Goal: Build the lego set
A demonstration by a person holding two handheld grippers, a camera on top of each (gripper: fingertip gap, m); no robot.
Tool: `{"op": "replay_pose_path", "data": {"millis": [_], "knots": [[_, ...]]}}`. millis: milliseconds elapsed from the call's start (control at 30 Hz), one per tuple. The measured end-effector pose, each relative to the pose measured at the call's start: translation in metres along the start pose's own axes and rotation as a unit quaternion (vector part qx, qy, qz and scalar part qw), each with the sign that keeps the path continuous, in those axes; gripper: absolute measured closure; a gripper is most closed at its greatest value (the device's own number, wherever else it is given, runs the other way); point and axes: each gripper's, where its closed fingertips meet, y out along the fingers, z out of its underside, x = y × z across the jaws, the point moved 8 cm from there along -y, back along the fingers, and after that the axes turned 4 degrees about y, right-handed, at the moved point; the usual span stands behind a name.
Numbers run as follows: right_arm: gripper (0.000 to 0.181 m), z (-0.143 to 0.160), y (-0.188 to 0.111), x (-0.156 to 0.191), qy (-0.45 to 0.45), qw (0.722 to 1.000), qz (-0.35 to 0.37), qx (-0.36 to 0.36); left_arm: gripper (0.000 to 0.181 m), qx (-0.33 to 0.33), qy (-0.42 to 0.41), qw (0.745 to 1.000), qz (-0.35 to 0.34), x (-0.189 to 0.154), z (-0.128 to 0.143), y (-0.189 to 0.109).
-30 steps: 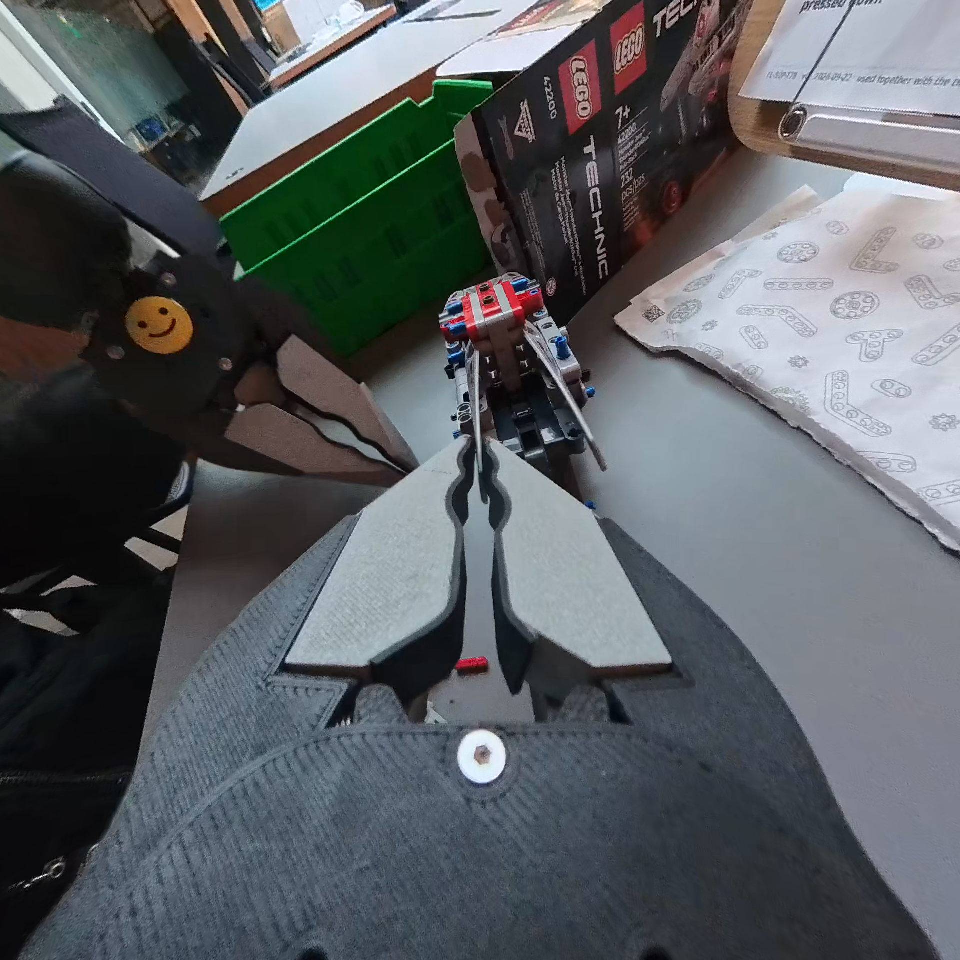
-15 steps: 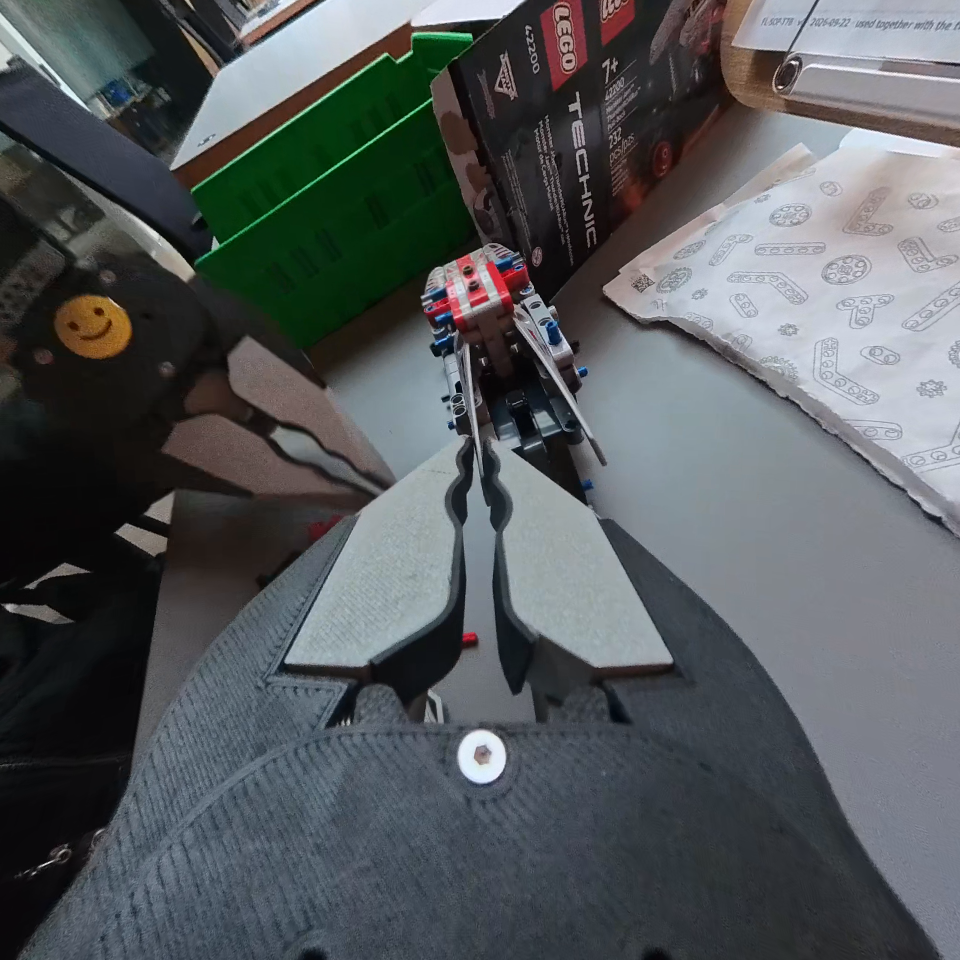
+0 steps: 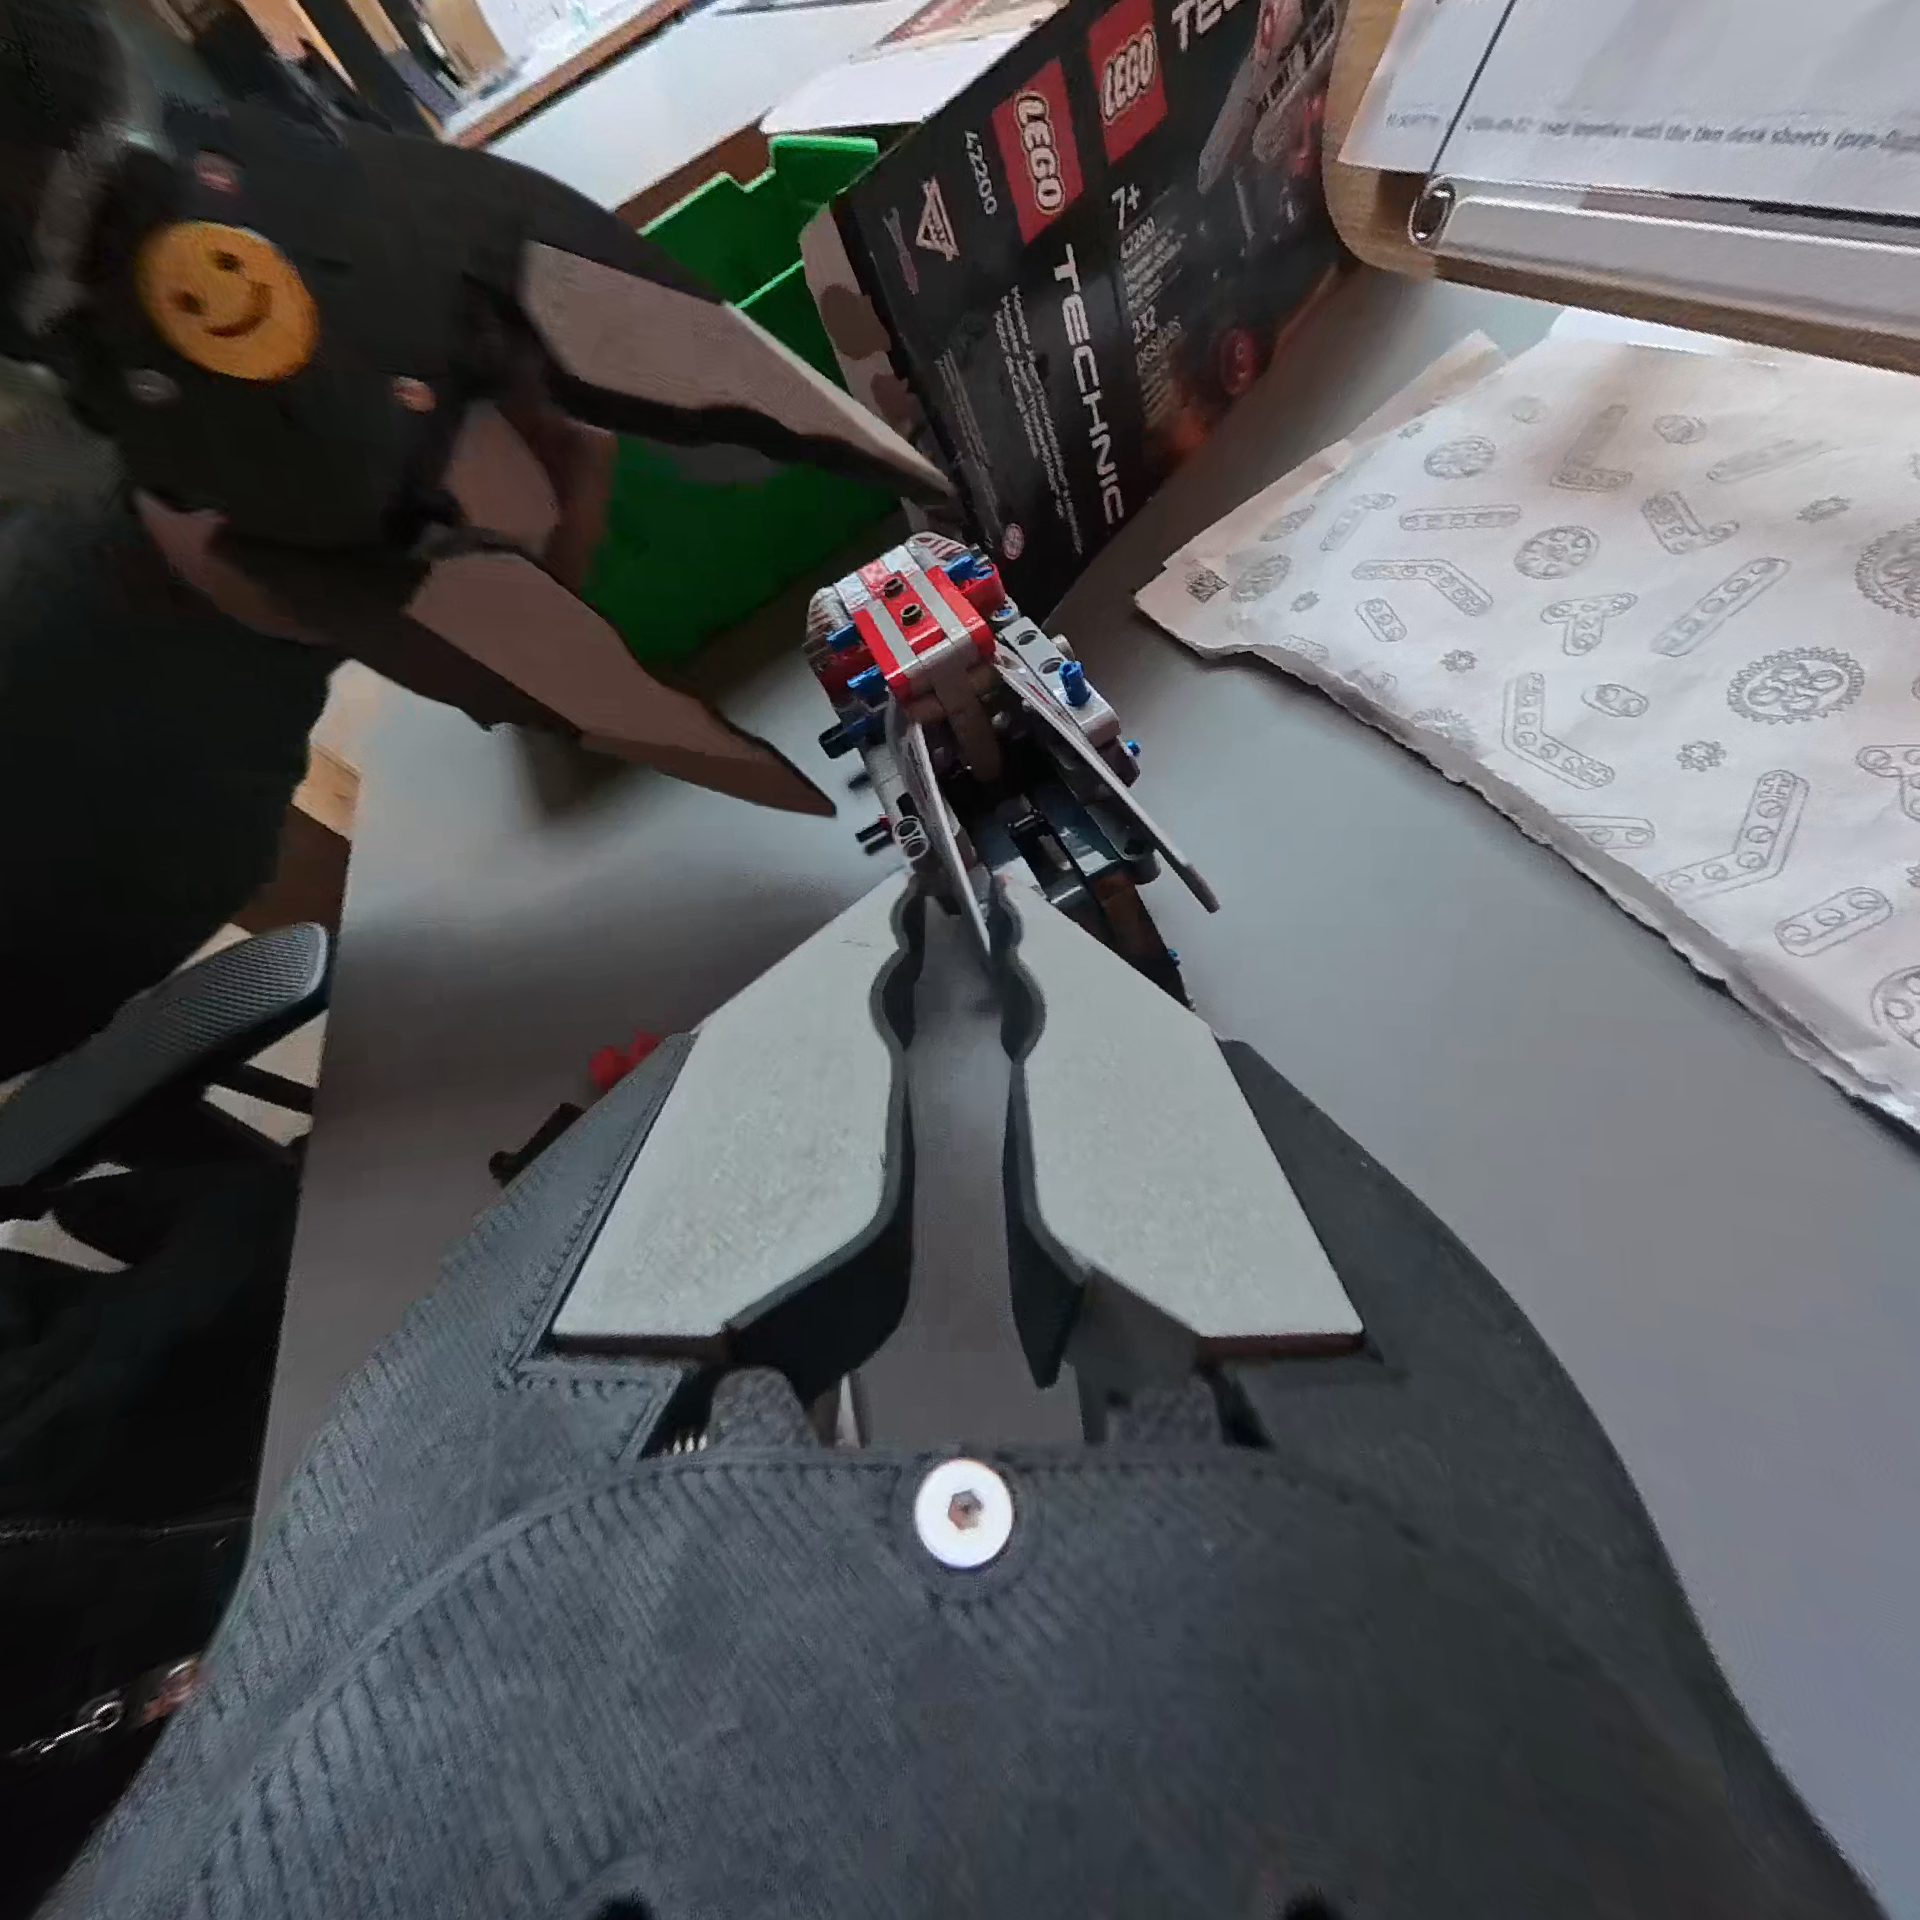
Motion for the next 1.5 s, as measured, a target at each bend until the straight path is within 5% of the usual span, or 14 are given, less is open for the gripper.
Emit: {"op": "replay_pose_path", "data": {"millis": [167, 333, 433, 567, 933, 1267, 1500], "knots": [[0.172, 0.005, 0.003, -0.006, 0.017, 1.0, 0.01, 0.021, 0.093, 0.045, 0.046, 0.998, 0.022, 0.006, 0.002, 0.03], [0.174, -0.003, -0.008, -0.007, 0.019, 1.0, 0.001, -0.024, 0.096, 0.003, 0.029, 0.999, 0.029, 0.007, 0.002, 0.033], [0.174, -0.01, -0.018, -0.006, 0.047, 0.996, -0.04, -0.071, 0.109, -0.04, -0.027, 0.997, 0.054, 0.006, 0.007, 0.024], [0.173, -0.015, -0.03, -0.015, 0.049, 0.991, 0.014, -0.121, 0.111, -0.069, -0.11, 0.989, 0.076, 0.012, 0.022, 0.015], [0.171, -0.009, -0.011, -0.005, -0.022, 0.995, 0.069, -0.069, 0.113, -0.02, -0.243, 0.956, 0.166, 0.012, 0.022, -0.002], [0.181, 0.01, 0.03, 0.027, -0.134, 0.987, 0.072, 0.045, 0.112, -0.076, -0.234, 0.967, 0.059, -0.018, 0.018, -0.003], [0.181, 0.016, 0.03, 0.017, -0.102, 0.987, 0.103, 0.072, 0.112, -0.098, -0.197, 0.975, -0.035, -0.039, 0.015, 0.001]]}}
